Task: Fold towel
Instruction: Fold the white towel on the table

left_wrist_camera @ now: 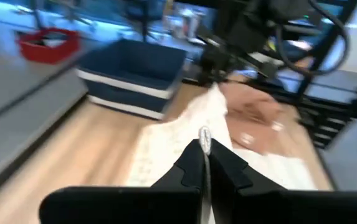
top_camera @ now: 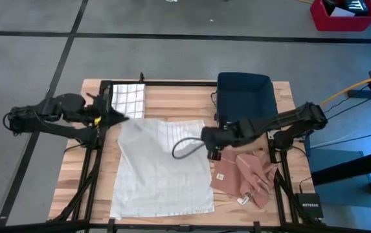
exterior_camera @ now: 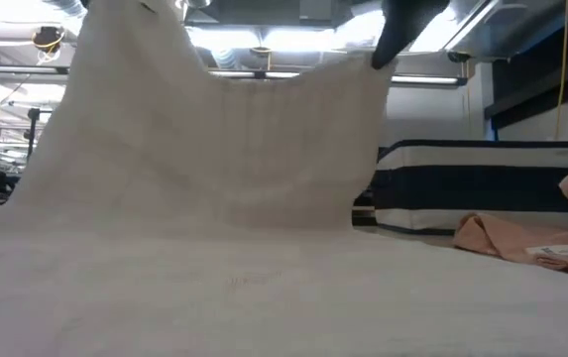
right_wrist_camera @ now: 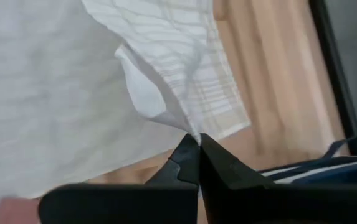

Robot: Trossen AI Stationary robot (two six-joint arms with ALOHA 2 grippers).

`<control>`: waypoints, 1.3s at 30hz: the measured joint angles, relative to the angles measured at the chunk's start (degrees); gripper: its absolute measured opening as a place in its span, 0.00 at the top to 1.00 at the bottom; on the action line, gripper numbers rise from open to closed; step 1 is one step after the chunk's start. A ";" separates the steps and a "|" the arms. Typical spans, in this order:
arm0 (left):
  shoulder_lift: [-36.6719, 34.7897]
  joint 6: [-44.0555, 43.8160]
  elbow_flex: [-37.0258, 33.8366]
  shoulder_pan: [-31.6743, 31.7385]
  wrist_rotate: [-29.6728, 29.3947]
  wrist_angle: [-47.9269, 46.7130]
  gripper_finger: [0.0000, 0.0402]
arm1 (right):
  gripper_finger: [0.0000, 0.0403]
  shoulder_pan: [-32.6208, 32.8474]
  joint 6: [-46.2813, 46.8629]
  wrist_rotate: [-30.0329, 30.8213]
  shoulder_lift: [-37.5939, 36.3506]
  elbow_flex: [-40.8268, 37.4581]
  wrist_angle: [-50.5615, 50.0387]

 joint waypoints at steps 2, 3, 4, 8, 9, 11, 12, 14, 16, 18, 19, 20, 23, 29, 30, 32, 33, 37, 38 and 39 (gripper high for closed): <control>0.15 -0.87 -0.50 -3.67 0.00 -0.88 1.00 | 0.99 2.29 2.18 0.02 0.00 0.00 -0.81; 0.25 -1.50 -0.81 -5.60 -0.02 -1.31 1.00 | 0.99 3.33 3.36 0.00 0.00 0.00 -0.99; 0.26 -2.24 -1.17 -7.50 -0.29 -1.44 1.00 | 0.99 4.37 4.38 0.02 0.00 -0.02 -1.02; 0.89 -6.77 -3.24 -15.79 -4.67 -1.47 1.00 | 0.99 8.23 8.19 0.99 0.02 -0.02 -1.04; 1.28 -8.02 -3.72 -18.13 -6.18 -1.83 1.00 | 0.99 9.22 8.84 1.74 0.03 -0.03 -1.00; 2.41 -12.40 -5.15 -23.16 -7.72 -2.68 1.00 | 0.99 10.84 9.82 2.71 0.22 -0.67 0.36; 3.17 -14.73 -6.09 -25.70 -7.94 -3.13 1.00 | 0.99 11.43 10.09 2.69 0.28 -1.27 1.27; 5.28 -19.00 -7.64 -30.94 -10.45 -3.16 1.00 | 0.99 12.77 11.20 2.69 0.48 -2.42 1.47; 7.69 -22.87 -8.50 -36.36 -14.22 -3.11 1.00 | 0.99 13.86 11.65 2.68 0.59 -3.94 3.57; 10.52 -26.15 -8.66 -41.55 -18.83 -2.14 1.00 | 0.99 15.23 12.12 2.46 0.75 -5.46 6.43; 12.06 -27.53 -8.63 -43.90 -20.90 -1.50 1.00 | 0.99 15.79 12.34 2.01 0.80 -6.15 7.58; 13.64 -28.94 -8.63 -46.16 -22.59 -1.27 1.00 | 0.99 16.45 12.44 1.35 0.87 -6.71 9.10; 18.65 -34.28 -8.58 -52.18 -25.60 -0.01 1.00 | 0.99 19.15 12.50 0.06 0.87 -8.23 13.76; 28.75 -46.86 -8.57 -60.26 -27.12 0.18 1.00 | 0.99 23.80 14.79 -5.68 0.94 -11.15 24.62; 30.11 -48.51 -8.57 -61.29 -27.49 0.62 1.00 | 0.99 24.54 15.65 -6.07 0.94 -11.54 25.87; 32.19 -51.12 -8.59 -63.26 -28.35 2.32 1.00 | 0.99 25.91 17.14 -6.10 0.94 -12.35 26.76; 33.10 -52.20 -8.59 -64.20 -28.63 3.24 1.00 | 0.99 26.53 18.04 -6.12 0.94 -12.80 27.24; 36.49 -56.00 -8.59 -67.20 -29.03 7.49 1.00 | 0.99 28.20 21.79 -8.61 2.00 -13.84 28.31; 37.23 -56.73 -8.57 -67.92 -29.08 8.27 1.00 | 0.99 28.63 22.16 -9.13 2.81 -13.86 28.36; 38.05 -57.84 -8.57 -68.52 -29.06 8.74 1.00 | 0.99 28.90 22.36 -9.70 3.72 -13.88 28.89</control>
